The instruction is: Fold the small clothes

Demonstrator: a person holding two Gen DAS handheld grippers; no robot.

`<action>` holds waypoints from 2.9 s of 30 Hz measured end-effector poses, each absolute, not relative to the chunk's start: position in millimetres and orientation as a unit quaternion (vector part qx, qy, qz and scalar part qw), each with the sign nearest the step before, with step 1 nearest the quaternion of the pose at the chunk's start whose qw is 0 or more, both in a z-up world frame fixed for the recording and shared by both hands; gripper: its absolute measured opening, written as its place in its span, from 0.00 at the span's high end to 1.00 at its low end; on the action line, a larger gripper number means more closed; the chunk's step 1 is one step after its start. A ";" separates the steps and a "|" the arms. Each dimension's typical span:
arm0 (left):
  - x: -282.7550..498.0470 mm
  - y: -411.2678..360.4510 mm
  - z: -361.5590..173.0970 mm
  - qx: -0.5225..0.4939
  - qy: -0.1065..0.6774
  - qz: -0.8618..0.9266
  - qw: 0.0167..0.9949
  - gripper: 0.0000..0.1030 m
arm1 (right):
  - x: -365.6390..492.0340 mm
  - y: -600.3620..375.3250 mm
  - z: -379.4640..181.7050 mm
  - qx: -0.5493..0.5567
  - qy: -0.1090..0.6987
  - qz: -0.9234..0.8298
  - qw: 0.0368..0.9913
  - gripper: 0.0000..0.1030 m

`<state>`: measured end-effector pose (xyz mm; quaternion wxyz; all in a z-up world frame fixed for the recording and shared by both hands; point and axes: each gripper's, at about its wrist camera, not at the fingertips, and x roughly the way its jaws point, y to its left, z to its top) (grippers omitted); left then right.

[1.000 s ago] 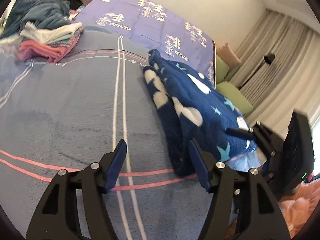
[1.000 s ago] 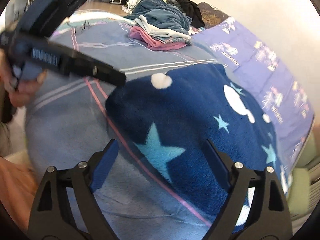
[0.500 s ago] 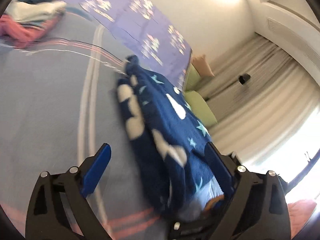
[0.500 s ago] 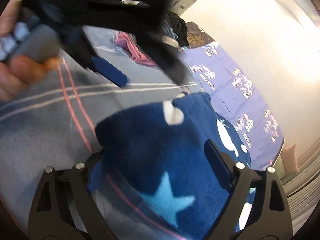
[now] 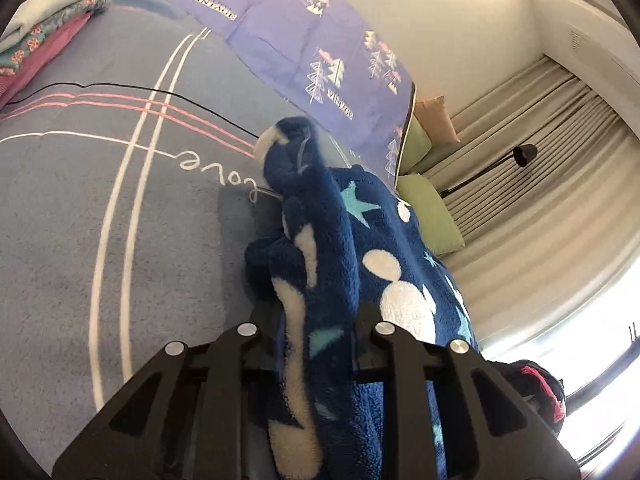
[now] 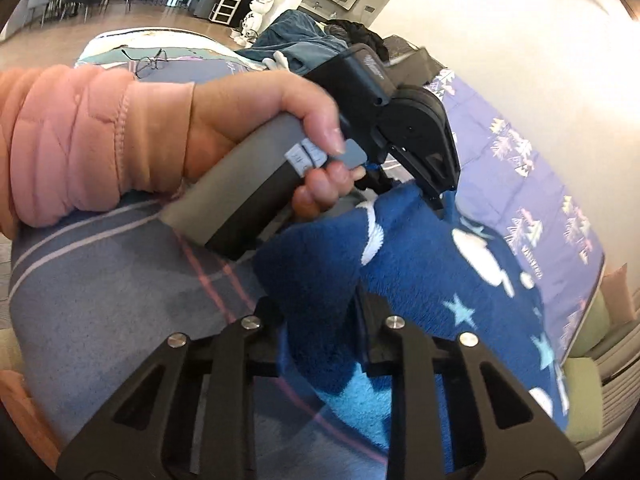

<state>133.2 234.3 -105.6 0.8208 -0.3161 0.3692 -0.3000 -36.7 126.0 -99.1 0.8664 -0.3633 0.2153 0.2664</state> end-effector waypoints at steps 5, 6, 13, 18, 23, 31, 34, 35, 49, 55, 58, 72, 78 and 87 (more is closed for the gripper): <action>136.6 234.0 -100.3 -0.307 0.372 -0.295 0.825 0.74 | -28.3 119.9 -91.0 -0.337 0.222 0.276 0.873 0.74; 137.4 231.8 -98.3 -0.304 0.372 -0.294 0.826 0.71 | -30.7 116.5 -90.2 -0.328 0.224 0.277 0.875 0.71; 151.5 228.2 -99.8 -0.303 0.395 -0.278 0.821 0.42 | -34.9 112.2 -86.0 -0.299 0.237 0.275 0.883 0.49; 162.2 212.7 -96.3 -0.277 0.412 -0.281 0.821 0.40 | -32.3 116.3 -86.0 -0.284 0.243 0.265 0.889 0.39; 171.2 201.5 -95.3 -0.253 0.408 -0.281 0.831 0.40 | -25.6 122.7 -90.7 -0.280 0.245 0.255 0.892 0.35; 167.9 211.5 -103.0 -0.267 0.388 -0.294 0.832 0.39 | -25.0 124.1 -93.6 -0.277 0.236 0.247 0.898 0.38; 166.2 215.8 -104.1 -0.275 0.382 -0.309 0.826 0.38 | -24.0 115.9 -89.9 -0.257 0.232 0.254 0.903 0.53; 166.6 216.6 -104.3 -0.275 0.384 -0.316 0.823 0.38 | -23.5 112.5 -87.1 -0.247 0.231 0.259 0.905 0.62; 166.4 201.5 -59.2 -0.277 0.395 -0.301 0.822 0.68 | -28.1 72.9 -40.6 -0.144 0.204 0.278 0.928 0.74; 163.7 182.5 -24.4 -0.256 0.386 -0.306 0.832 0.68 | -27.2 44.2 -16.0 -0.090 0.193 0.281 0.936 0.74; 164.0 166.0 -6.8 -0.239 0.383 -0.306 0.838 0.68 | -26.9 26.7 -5.5 -0.064 0.185 0.280 0.940 0.74; 161.6 66.3 60.1 -0.134 0.386 -0.310 0.858 0.68 | -26.5 -84.5 24.2 0.105 0.149 0.280 0.943 0.74; 164.2 6.8 72.0 -0.093 0.388 -0.321 0.859 0.68 | -31.9 -139.2 21.9 0.160 0.140 0.268 0.940 0.75; 170.9 -96.3 64.9 -0.014 0.415 -0.315 0.854 0.67 | -35.5 -241.0 -3.2 0.279 0.147 0.245 0.917 0.75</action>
